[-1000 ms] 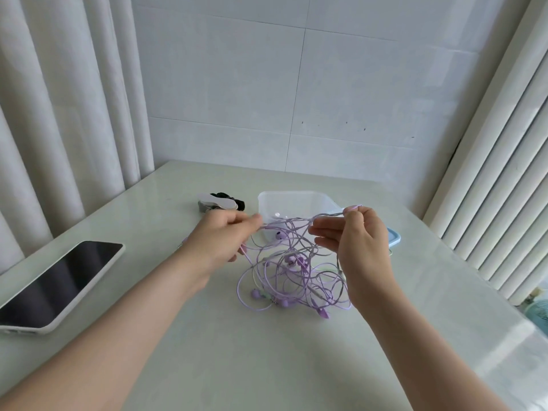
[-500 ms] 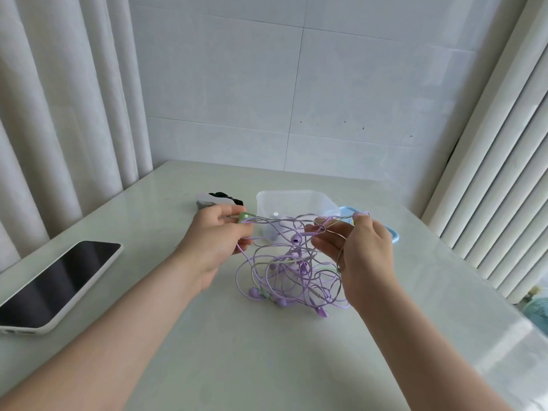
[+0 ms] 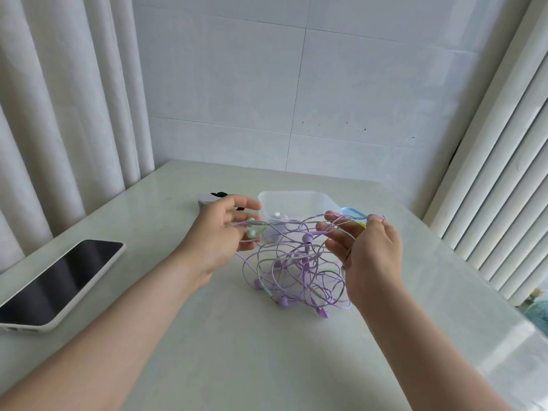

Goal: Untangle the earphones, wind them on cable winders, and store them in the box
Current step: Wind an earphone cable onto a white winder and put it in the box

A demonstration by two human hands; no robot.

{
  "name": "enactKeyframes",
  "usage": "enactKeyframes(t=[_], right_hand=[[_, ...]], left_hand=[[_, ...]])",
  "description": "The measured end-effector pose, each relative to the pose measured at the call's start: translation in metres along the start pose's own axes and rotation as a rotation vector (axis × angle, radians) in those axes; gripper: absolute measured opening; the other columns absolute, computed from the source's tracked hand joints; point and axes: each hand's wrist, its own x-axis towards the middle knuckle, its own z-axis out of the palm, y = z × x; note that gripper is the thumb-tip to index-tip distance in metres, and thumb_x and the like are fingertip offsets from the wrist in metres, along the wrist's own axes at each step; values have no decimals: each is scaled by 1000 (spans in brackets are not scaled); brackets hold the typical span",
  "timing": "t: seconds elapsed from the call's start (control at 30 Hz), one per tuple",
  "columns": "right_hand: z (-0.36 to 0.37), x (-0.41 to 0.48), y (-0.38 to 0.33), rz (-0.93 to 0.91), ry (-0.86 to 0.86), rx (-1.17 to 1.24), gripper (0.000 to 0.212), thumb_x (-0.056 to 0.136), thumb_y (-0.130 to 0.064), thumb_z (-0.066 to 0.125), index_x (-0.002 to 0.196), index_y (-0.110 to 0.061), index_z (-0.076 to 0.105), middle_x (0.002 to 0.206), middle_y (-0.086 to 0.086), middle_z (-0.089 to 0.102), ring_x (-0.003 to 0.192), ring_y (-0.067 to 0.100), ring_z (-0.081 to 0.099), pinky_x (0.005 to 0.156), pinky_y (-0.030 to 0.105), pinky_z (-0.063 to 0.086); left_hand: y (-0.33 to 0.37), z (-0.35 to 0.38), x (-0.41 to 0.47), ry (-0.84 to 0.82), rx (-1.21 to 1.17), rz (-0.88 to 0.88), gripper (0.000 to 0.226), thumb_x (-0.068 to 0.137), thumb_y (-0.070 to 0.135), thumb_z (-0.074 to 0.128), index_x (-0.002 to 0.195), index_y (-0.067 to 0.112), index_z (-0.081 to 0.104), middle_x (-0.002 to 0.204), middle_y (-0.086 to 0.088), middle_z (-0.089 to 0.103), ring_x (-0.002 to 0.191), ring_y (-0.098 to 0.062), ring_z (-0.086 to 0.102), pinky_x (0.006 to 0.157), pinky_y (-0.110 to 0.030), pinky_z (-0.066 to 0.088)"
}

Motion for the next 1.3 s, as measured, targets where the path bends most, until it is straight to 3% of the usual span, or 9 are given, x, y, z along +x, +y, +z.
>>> enactKeyframes(t=[0.23, 0.37, 0.47, 0.63, 0.83, 0.97, 1.07, 1.17, 1.3], right_hand=[[-2, 3, 2, -21, 78, -48, 18, 114, -32, 30, 112, -23, 46, 66, 4, 69, 48, 19, 50, 48, 27, 41], [0, 6, 3, -37, 53, -114, 19, 113, -33, 37, 121, -22, 51, 75, 6, 60, 46, 13, 49, 44, 22, 35], [-1, 4, 4, -50, -41, -160, 22, 113, -33, 38, 120, -16, 50, 63, 2, 65, 42, 15, 42, 49, 28, 34], [4, -9, -3, -63, -258, -217, 14, 112, -30, 46, 112, -16, 52, 75, 10, 73, 45, 25, 57, 43, 28, 38], [7, -19, -8, -156, -335, -235, 12, 111, -23, 49, 113, -14, 58, 83, 13, 75, 47, 28, 59, 41, 30, 44], [5, -14, -9, -229, -348, -239, 19, 114, -17, 39, 116, -13, 58, 94, 16, 77, 60, 37, 69, 47, 37, 51], [2, -9, -4, -311, -315, -383, 24, 113, -14, 36, 114, -13, 60, 90, 12, 78, 62, 35, 73, 49, 38, 53], [-3, -3, 2, -411, -254, -640, 28, 108, -10, 41, 103, -18, 67, 80, 6, 76, 56, 29, 73, 48, 37, 52], [-4, 0, 10, -450, -257, -820, 26, 94, -12, 56, 87, -26, 78, 75, -9, 75, 53, 14, 64, 55, 30, 48]], left_hand=[[8, 2, -5, -119, -54, -125, 57, 83, -23, 28, 93, 2, 78, 86, -13, 77, 71, -22, 70, 81, -43, 61], [11, 2, -5, -208, -297, -278, 47, 81, -11, 31, 94, -3, 75, 81, -14, 67, 65, -25, 64, 72, -40, 59], [10, -2, -6, -324, -223, -308, 40, 84, 7, 35, 87, 1, 75, 81, -12, 68, 70, -26, 64, 72, -37, 57], [7, 5, -12, -236, 318, 24, 30, 96, 37, 65, 84, 15, 80, 91, -2, 79, 83, -8, 68, 88, -32, 49], [11, 20, -24, -377, 279, 194, 31, 89, 57, 75, 98, 28, 80, 96, 6, 79, 100, -22, 72, 97, -43, 54], [9, 19, -21, -384, 204, 191, 25, 95, 38, 68, 94, 17, 81, 100, -5, 79, 109, -25, 71, 110, -44, 47], [10, 16, -15, -227, 114, 235, 29, 94, 33, 64, 84, 9, 77, 93, -20, 75, 91, -21, 67, 96, -39, 48], [9, 13, -9, -25, 39, 270, 29, 104, 17, 57, 85, 5, 74, 91, -11, 79, 90, -13, 70, 90, -32, 50], [4, 8, -5, 26, 50, 301, 26, 110, 15, 52, 100, 4, 72, 95, -3, 79, 90, -9, 76, 84, -16, 53]])
